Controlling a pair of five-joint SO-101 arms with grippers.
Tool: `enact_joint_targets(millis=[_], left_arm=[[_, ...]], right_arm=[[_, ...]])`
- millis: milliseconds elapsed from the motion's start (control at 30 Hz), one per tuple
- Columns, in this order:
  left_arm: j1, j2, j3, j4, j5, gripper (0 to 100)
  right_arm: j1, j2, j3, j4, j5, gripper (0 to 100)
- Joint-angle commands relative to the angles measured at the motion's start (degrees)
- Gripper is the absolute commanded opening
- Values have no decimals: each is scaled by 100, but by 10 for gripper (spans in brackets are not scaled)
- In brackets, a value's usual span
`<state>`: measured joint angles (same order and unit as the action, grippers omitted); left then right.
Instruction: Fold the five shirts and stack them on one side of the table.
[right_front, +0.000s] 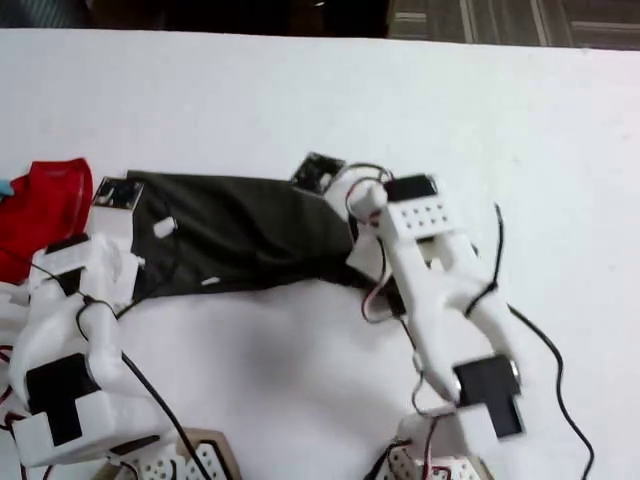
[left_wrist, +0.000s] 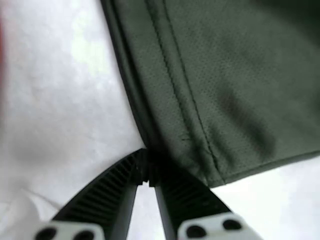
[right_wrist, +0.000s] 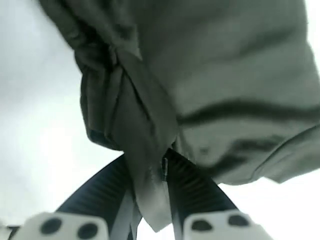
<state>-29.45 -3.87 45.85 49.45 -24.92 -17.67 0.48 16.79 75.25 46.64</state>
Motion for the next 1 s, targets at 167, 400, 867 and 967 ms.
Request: enact_joint_targets(millis=[167,400,867,967], left_arm=[[114,-105,31,-114,53,27],[114,-105,31,-114,53,27],[114,-105,31,-114,53,27],[114,-105,31,-114,53,27]], right_arm=[[84,1587,-1899,418,-9,84],[119,2132,-2980,470,-659,166],[-831,1613,-3807,1604,-1688,21],[-1174,1675,-3736,998,-1829,25]])
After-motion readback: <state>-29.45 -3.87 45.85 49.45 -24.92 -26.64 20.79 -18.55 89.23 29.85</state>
